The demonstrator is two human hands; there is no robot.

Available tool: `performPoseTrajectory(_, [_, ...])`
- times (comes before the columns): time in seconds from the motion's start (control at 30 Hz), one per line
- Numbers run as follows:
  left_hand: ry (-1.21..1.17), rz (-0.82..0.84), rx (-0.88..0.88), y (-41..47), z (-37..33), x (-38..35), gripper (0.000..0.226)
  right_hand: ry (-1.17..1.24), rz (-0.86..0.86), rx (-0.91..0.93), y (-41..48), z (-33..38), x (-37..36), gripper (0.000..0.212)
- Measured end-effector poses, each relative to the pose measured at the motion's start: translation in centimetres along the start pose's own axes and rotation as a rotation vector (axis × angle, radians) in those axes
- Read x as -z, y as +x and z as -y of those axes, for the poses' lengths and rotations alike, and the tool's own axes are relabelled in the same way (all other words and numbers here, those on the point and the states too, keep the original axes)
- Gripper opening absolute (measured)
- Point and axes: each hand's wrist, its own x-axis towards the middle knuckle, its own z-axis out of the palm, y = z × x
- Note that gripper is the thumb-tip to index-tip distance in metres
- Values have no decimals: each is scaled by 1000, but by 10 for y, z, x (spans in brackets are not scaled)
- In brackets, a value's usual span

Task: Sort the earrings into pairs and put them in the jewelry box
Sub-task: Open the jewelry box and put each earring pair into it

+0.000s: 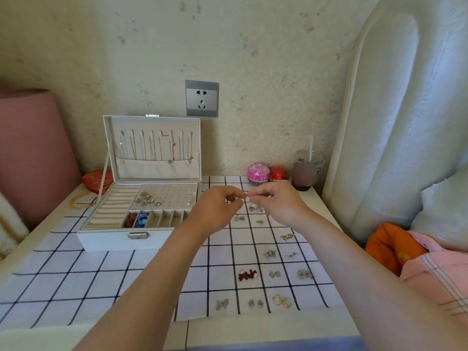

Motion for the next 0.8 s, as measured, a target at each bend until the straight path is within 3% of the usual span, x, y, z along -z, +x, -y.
performPoseTrajectory(0.17, [-92, -113, 17, -2, 12, 35, 19, 41, -4, 46, 17, 25, -26, 26])
performPoseTrajectory(0.3, [-151, -196, 68, -3, 24, 66, 18, 102, -22, 73, 31, 52, -45, 11])
performPoseTrajectory(0.4, [-192, -261, 112, -5, 38, 89, 12, 174, 5, 109, 43, 69, -61, 13])
performPoseTrajectory(0.8, [-172, -345, 208, -12, 97, 147, 18, -35, 185, 201, 94, 94, -138, 31])
